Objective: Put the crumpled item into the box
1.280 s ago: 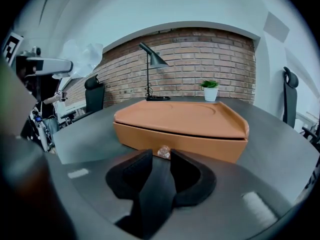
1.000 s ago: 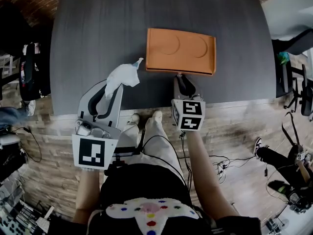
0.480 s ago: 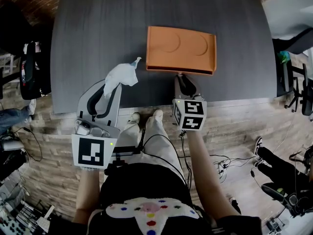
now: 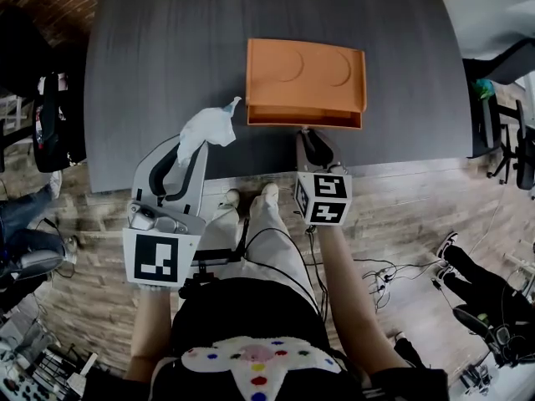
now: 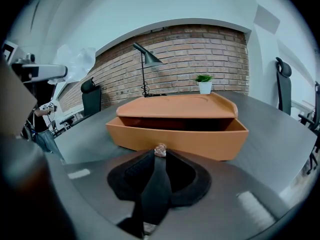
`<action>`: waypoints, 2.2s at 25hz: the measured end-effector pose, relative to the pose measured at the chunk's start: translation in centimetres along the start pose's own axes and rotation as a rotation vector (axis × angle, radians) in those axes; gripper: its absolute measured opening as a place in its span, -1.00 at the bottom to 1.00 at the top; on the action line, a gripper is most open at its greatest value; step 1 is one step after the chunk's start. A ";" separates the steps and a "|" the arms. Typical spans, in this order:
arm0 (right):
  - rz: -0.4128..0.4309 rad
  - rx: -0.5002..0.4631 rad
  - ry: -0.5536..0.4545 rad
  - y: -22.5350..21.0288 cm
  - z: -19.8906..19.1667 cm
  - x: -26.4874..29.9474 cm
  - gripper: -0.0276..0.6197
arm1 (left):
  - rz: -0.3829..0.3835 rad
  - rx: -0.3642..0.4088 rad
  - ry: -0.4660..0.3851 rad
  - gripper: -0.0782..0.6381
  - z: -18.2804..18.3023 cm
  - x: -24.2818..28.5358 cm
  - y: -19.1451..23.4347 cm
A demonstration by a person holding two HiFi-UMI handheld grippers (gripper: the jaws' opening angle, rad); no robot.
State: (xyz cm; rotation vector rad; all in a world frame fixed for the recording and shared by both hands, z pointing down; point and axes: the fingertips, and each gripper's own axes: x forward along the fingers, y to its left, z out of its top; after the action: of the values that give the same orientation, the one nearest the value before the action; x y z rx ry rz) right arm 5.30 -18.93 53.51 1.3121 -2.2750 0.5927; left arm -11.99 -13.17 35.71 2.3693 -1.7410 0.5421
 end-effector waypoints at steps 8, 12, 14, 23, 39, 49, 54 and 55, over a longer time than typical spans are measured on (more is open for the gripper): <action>0.000 -0.005 0.010 0.6 -0.8 -0.9 -0.67 | -0.025 0.003 -0.001 -0.59 -0.1 -0.2 -0.5; 0.001 -0.006 0.010 0.6 -1.7 -2.3 -0.67 | -0.039 0.011 -0.003 -0.59 -0.2 -0.8 -1.7; -0.001 -0.003 0.008 0.6 -2.1 -2.9 -0.67 | -0.045 0.013 -0.008 -0.59 -0.2 -1.1 -2.1; -0.006 0.011 0.019 1.4 -3.4 -4.2 -0.67 | -0.079 0.020 -0.005 -0.59 -0.6 -1.6 -2.9; -0.016 0.014 0.041 2.1 -5.7 -6.3 -0.67 | -0.108 0.013 -0.014 -0.59 -1.4 -2.8 -4.0; -0.031 0.080 0.035 2.3 -6.0 -6.4 -0.65 | -0.118 0.011 -0.018 -0.59 -1.5 -3.3 -3.8; -0.056 0.081 -0.009 2.1 -4.9 -7.7 -0.58 | -0.123 0.014 -0.029 -0.59 -1.1 -3.5 -3.7; -0.067 0.071 -0.024 2.0 -4.4 -8.1 -0.58 | -0.125 0.016 -0.034 -0.59 -0.8 -3.7 -3.6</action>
State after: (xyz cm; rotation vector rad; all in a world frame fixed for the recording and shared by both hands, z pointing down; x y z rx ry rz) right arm 7.91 -9.93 52.15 1.4300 -2.2381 0.6426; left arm -9.67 -8.50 35.43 2.4907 -1.5940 0.5022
